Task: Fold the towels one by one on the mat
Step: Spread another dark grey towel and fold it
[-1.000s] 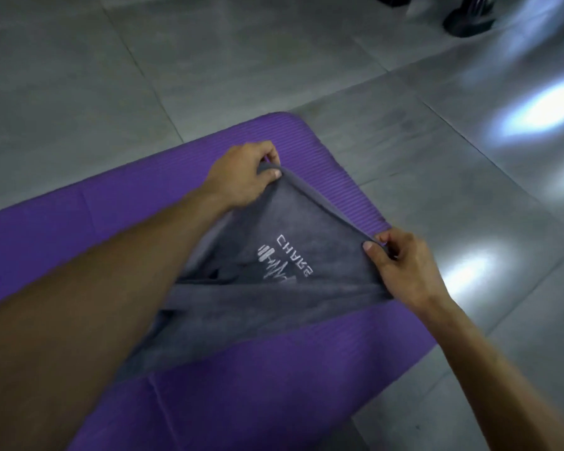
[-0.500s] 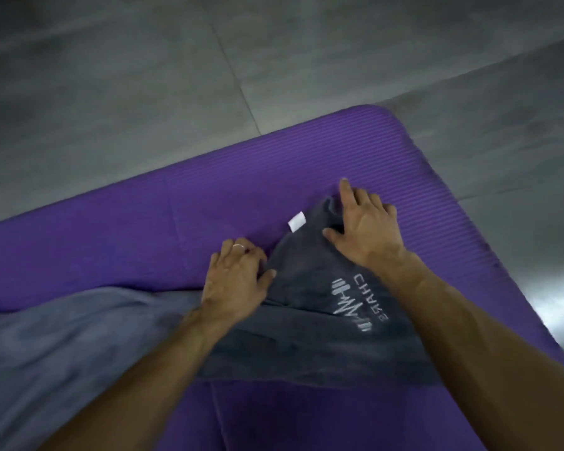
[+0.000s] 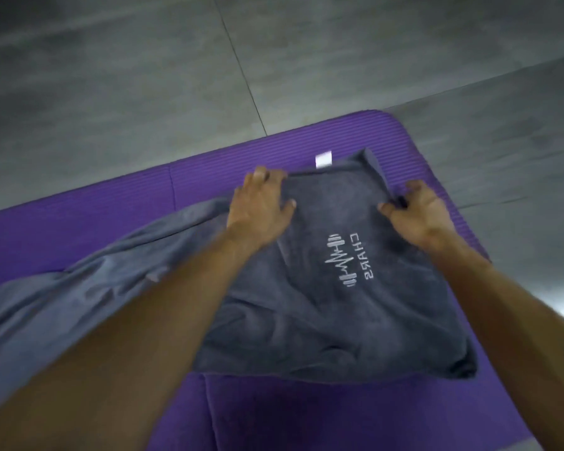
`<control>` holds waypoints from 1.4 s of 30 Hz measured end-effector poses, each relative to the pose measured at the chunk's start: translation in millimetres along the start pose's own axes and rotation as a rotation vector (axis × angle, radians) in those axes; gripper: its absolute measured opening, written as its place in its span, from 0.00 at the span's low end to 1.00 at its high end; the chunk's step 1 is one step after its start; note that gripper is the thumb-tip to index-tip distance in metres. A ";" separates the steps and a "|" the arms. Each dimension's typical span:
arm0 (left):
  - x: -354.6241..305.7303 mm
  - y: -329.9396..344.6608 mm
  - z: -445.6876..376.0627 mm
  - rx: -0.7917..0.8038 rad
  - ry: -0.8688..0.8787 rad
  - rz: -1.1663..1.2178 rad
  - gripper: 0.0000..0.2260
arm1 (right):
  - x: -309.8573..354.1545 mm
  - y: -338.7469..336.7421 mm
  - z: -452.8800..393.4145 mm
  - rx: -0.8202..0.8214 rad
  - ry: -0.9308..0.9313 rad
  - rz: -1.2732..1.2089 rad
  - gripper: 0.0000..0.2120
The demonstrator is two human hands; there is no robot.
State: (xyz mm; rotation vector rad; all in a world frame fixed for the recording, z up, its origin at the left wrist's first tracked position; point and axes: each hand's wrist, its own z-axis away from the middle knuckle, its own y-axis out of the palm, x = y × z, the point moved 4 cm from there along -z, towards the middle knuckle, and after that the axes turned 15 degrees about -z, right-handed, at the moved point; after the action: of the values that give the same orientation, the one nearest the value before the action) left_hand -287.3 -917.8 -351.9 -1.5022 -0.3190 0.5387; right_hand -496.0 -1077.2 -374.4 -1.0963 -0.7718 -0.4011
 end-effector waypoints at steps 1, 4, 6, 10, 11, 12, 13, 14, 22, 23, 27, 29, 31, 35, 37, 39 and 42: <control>-7.7 3.2 28.2 -0.064 0.047 0.011 0.20 | -8.4 0.2 15.3 0.015 -0.028 0.011 0.28; -28.4 18.5 115.2 -0.168 0.207 0.085 0.17 | -32.0 -6.6 64.1 -0.025 -0.069 0.047 0.26; -39.5 26.2 161.8 -0.151 0.279 0.107 0.16 | -50.8 -17.8 94.7 -0.099 -0.010 0.062 0.26; -51.3 50.6 214.4 -0.050 0.413 -0.059 0.22 | -85.4 -42.7 144.4 -0.170 0.204 0.046 0.19; -51.8 54.9 216.5 -0.032 0.404 -0.102 0.23 | -91.2 -45.6 153.2 -0.156 0.243 0.037 0.17; -51.9 56.3 215.1 -0.018 0.368 -0.120 0.22 | -96.2 -47.6 160.0 -0.136 0.259 0.032 0.15; -53.0 56.0 211.3 0.007 0.331 -0.124 0.20 | -100.6 -49.3 165.0 -0.119 0.257 0.015 0.11; -56.0 51.8 206.9 0.033 0.307 -0.117 0.18 | -103.1 -51.3 168.9 -0.110 0.244 -0.029 0.07; -79.4 18.5 189.5 0.303 0.339 0.272 0.11 | -110.0 -111.1 157.1 -0.214 0.252 -0.423 0.10; -77.6 22.6 194.0 0.238 0.349 0.137 0.13 | -114.4 -114.3 156.2 -0.193 0.270 -0.237 0.08; -54.5 29.5 228.7 -0.115 0.322 0.020 0.10 | -96.3 -92.2 185.9 -0.290 -0.076 0.230 0.07; -39.0 33.7 253.8 -0.165 0.357 -0.016 0.06 | -70.2 -48.3 215.4 -0.106 -0.377 0.202 0.07; -23.9 42.3 273.8 -0.052 0.371 -0.098 0.08 | -50.1 0.7 243.2 0.145 -0.540 0.259 0.11; -3.5 55.8 273.7 0.107 0.356 -0.349 0.22 | -46.7 48.3 256.0 0.301 -0.661 0.501 0.17; -5.8 49.1 266.9 0.135 0.335 -0.318 0.17 | -47.2 45.4 252.4 0.259 -0.677 0.481 0.10; -8.1 40.0 258.4 0.151 0.306 -0.132 0.13 | -46.6 40.8 251.5 0.331 -0.649 0.452 0.10; 2.2 36.3 255.6 0.397 0.366 0.150 0.10 | -52.1 25.6 251.7 0.581 -0.450 0.351 0.06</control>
State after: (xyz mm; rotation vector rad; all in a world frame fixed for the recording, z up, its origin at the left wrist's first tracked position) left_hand -423.0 -699.2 -373.0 -1.2101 0.1801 0.4049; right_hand -604.9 -843.0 -368.7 -0.7472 -0.9859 0.3685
